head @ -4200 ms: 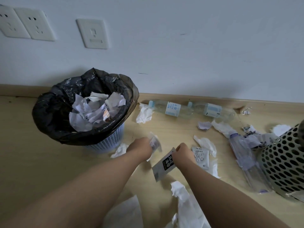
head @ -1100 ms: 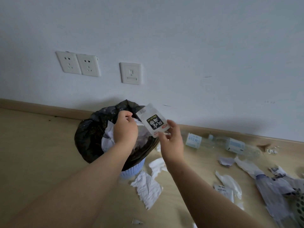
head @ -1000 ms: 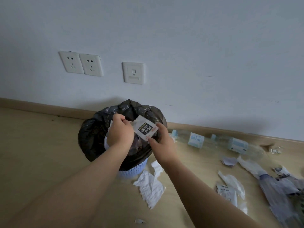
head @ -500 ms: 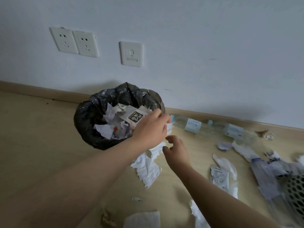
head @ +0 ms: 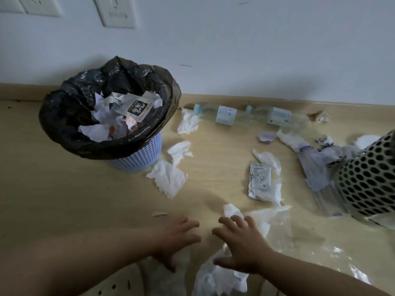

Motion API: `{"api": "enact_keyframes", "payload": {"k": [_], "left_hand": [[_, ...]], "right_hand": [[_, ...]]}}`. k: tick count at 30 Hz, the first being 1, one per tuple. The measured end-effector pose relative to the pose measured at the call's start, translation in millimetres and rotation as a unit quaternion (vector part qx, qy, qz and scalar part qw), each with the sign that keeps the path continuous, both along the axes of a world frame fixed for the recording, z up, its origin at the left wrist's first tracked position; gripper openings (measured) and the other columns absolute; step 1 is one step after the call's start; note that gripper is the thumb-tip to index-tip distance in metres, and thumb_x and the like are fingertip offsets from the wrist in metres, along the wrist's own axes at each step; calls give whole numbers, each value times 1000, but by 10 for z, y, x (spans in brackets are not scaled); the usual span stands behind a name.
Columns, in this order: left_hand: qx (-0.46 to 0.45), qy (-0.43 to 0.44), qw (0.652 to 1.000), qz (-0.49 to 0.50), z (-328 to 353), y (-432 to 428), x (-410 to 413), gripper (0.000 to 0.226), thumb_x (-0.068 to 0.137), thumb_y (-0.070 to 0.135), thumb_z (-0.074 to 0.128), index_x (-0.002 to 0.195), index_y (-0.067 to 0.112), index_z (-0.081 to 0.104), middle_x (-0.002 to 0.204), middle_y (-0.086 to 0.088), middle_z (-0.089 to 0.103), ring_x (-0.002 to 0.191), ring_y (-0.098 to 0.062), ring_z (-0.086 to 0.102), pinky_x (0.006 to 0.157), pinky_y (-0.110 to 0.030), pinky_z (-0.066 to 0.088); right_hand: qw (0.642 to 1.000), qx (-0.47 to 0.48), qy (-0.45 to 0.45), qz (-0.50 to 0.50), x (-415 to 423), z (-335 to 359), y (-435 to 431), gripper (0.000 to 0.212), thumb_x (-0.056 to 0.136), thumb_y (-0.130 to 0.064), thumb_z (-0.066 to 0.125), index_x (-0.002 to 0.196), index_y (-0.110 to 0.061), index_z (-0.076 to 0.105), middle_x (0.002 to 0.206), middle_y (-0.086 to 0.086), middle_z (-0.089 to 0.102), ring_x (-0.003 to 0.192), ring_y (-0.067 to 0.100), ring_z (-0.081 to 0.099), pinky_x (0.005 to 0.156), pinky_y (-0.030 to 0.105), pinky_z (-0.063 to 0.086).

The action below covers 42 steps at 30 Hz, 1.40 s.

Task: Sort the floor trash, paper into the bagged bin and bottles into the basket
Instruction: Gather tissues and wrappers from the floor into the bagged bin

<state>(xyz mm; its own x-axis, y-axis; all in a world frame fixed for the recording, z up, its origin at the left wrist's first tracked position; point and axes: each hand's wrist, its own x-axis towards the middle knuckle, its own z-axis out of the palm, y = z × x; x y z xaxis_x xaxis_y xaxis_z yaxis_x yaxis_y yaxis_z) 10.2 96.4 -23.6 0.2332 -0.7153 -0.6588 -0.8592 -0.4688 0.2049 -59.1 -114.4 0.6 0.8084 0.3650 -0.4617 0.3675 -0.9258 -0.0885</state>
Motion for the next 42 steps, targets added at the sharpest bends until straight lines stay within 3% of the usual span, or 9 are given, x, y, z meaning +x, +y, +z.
{"api": "enact_keyframes", "payload": {"k": [2, 6, 9, 12, 16, 23, 29, 34, 42], "left_hand": [[40, -26, 997, -64, -63, 84, -100, 101, 69, 49, 75, 146, 33, 12, 158, -8, -2, 142, -37, 10, 106, -56, 19], [31, -105, 990, -87, 15, 99, -238, 96, 34, 78, 69, 124, 56, 45, 138, 6, 50, 120, -26, 54, 86, -40, 50], [-61, -125, 989, -51, 61, -48, -225, 66, 37, 76, 67, 94, 44, 66, 101, 12, 68, 83, -12, 66, 57, -18, 49], [-65, -95, 986, 122, -58, -203, -154, 29, 83, 38, 57, 107, 22, 59, 114, -5, 60, 98, -23, 59, 73, -31, 47], [-68, 7, 883, 464, -196, -354, 53, 28, 95, 25, 39, 118, 18, 54, 126, -8, 56, 112, -27, 55, 89, -32, 45], [-159, -69, 717, 676, 41, -478, 778, 46, 86, 17, 47, 131, 18, 39, 131, -9, 47, 114, -31, 50, 85, -36, 42], [-195, -269, 843, 423, 125, -242, 797, 57, 82, 29, 49, 137, 26, 34, 150, -2, 26, 136, -25, 25, 108, -46, 23], [-111, -184, 964, 159, -64, -256, 577, 54, 88, 36, 48, 138, 35, 27, 156, -1, 10, 144, -23, 5, 113, -49, 3], [-78, -78, 953, 282, -134, -323, 452, 38, 89, 2, 43, 122, 19, 49, 130, -5, 47, 115, -26, 45, 81, -33, 41]], "right_hand": [[999, -41, 3, 17, -99, 29, -26, 77, 45, -87, 50, 106, -42, 65, 120, -3, 64, 104, 24, 65, 73, 54, 54], [994, -41, 87, -59, -310, -346, -109, 84, 80, -53, 58, 145, -37, 8, 158, 1, -12, 144, 33, -5, 106, 64, 11], [987, -30, 58, -145, -350, -435, -67, 73, 85, -47, 55, 143, -38, 11, 157, 0, -10, 142, 30, 3, 104, 51, 30], [982, 19, 36, -186, -259, -469, 5, 52, 89, -38, 54, 135, -31, 28, 151, 0, 11, 130, 28, 24, 96, 41, 42], [943, 97, 11, -318, 56, -473, 151, 22, 91, -15, 47, 113, -17, 48, 129, 5, 40, 110, 28, 42, 84, 31, 42], [823, 342, -9, -454, 796, -167, 319, 55, 83, -29, 62, 132, -17, 43, 134, 4, 41, 119, 19, 45, 84, 17, 29], [849, 336, -29, -408, 814, -128, 105, 54, 89, -42, 55, 135, -18, 43, 143, -1, 36, 132, 15, 34, 105, 26, 28], [893, 255, 68, -365, 580, -245, 9, 83, 78, -39, 68, 146, -29, 21, 155, -2, 11, 139, 22, 22, 110, 38, 29], [949, 89, 17, -302, 518, -327, 128, 43, 89, -12, 47, 130, -23, 37, 125, 3, 49, 115, 23, 47, 81, 33, 45]]}}
